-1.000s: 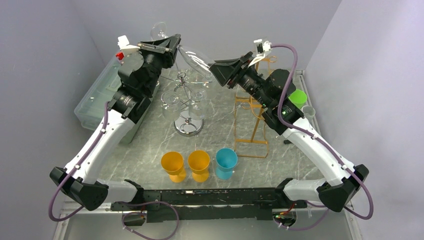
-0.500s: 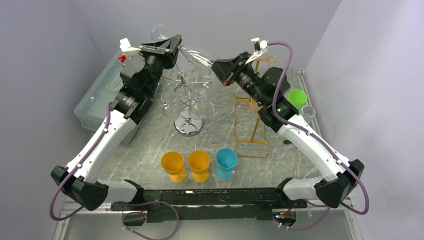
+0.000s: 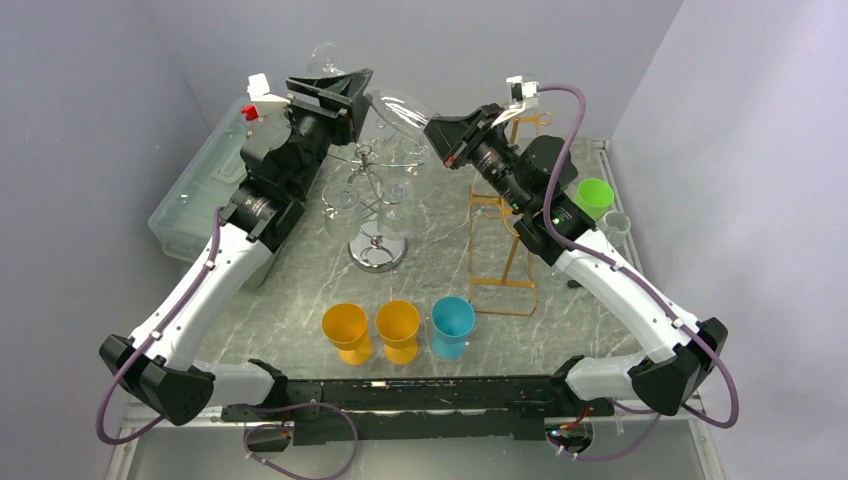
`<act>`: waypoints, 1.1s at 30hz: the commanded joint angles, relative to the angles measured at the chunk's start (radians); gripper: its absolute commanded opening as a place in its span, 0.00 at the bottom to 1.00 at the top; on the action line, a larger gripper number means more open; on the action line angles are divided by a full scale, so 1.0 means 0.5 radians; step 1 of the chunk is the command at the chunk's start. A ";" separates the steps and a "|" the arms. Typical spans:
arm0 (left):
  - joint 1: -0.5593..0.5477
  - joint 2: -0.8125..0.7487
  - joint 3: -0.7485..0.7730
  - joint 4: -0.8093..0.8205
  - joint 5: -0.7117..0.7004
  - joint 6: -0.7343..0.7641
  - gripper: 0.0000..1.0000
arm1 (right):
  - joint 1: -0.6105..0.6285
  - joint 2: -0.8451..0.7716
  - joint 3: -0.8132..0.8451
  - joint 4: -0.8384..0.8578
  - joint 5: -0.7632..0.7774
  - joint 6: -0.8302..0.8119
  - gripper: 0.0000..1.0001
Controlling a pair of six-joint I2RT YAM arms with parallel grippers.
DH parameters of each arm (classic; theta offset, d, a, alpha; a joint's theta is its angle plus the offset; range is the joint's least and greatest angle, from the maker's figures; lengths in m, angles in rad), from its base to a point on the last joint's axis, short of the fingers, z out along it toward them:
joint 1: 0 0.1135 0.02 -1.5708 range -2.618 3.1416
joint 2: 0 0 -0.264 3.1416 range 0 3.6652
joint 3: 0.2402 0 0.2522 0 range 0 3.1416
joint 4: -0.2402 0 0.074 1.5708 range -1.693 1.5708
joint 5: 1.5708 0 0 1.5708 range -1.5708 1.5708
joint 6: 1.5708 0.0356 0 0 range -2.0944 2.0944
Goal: Take the wine glass off the wine glass rack
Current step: Place the wine glass at the center of the board.
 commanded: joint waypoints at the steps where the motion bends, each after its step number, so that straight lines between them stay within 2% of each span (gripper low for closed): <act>1: -0.002 -0.073 -0.036 0.071 0.112 0.198 0.72 | 0.009 -0.096 0.071 0.094 0.161 0.004 0.00; 4: -0.002 -0.075 -0.001 0.031 0.141 0.342 0.83 | 0.010 -0.125 0.099 0.014 0.305 -0.051 0.00; 5: -0.002 -0.078 0.009 0.023 0.157 0.393 0.95 | 0.007 -0.138 0.109 -0.012 0.357 -0.074 0.00; 6: -0.002 -0.083 0.015 0.027 0.178 0.447 0.99 | 0.010 -0.157 0.124 -0.041 0.404 -0.100 0.00; 16: -0.002 -0.177 0.027 -0.122 0.352 1.056 0.99 | -0.092 -0.251 0.351 -0.432 1.076 -0.332 0.00; 25: -0.002 -0.298 0.132 -0.463 0.489 1.612 1.00 | -0.660 -0.274 0.518 -0.896 1.256 -0.204 0.00; 33: -0.002 -0.300 0.236 -0.791 0.739 1.863 0.99 | -1.116 -0.109 0.794 -1.405 1.224 -0.045 0.00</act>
